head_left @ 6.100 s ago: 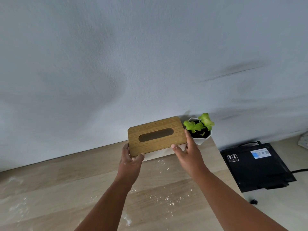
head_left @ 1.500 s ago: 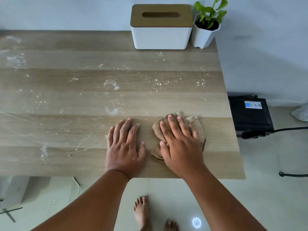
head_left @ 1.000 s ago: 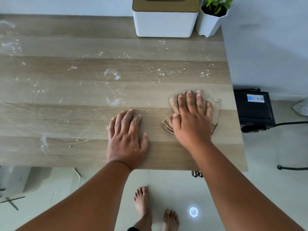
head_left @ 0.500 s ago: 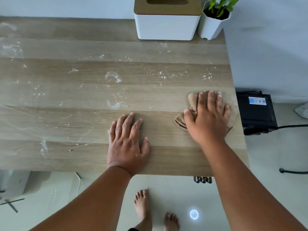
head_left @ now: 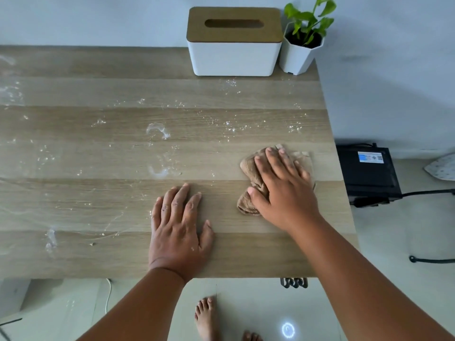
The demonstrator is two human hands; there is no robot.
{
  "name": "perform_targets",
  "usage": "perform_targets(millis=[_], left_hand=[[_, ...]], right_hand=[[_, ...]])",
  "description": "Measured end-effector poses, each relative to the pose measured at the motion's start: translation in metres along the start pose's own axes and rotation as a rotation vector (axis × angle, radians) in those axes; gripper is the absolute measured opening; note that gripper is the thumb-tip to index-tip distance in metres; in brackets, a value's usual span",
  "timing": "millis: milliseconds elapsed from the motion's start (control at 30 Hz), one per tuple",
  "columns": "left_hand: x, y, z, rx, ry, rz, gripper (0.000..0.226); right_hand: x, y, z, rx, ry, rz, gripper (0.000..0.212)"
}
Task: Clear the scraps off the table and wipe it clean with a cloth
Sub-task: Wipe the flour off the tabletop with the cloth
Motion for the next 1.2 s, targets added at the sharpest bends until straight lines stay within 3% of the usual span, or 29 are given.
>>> perform_targets(millis=[333, 600, 900, 1200], left_hand=[[0.002, 0.000, -0.002, 0.005, -0.010, 0.005, 0.062], [0.005, 0.001, -0.003, 0.012, -0.002, 0.022, 0.062], [0.006, 0.001, -0.003, 0.013, 0.003, 0.023, 0.062], [0.010, 0.000, -0.005, 0.019, 0.002, 0.035, 0.061]], right_hand=[[-0.007, 0.048, 0.013, 0.292, -0.020, 0.035, 0.094], [-0.002, 0.081, -0.029, 0.114, -0.019, 0.025, 0.083], [0.003, 0.006, -0.013, -0.143, -0.058, -0.017, 0.071], [-0.010, 0.029, 0.031, 0.240, -0.022, 0.026, 0.081]])
Point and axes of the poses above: each hand's wrist, its own y-axis towards the middle knuckle, its own x-axis out of the palm, z = x × y, the point moved 1 cm from there along y, towards the middle knuckle, and after that the axes turned 5 degrees about y, right-handed, at the moved point
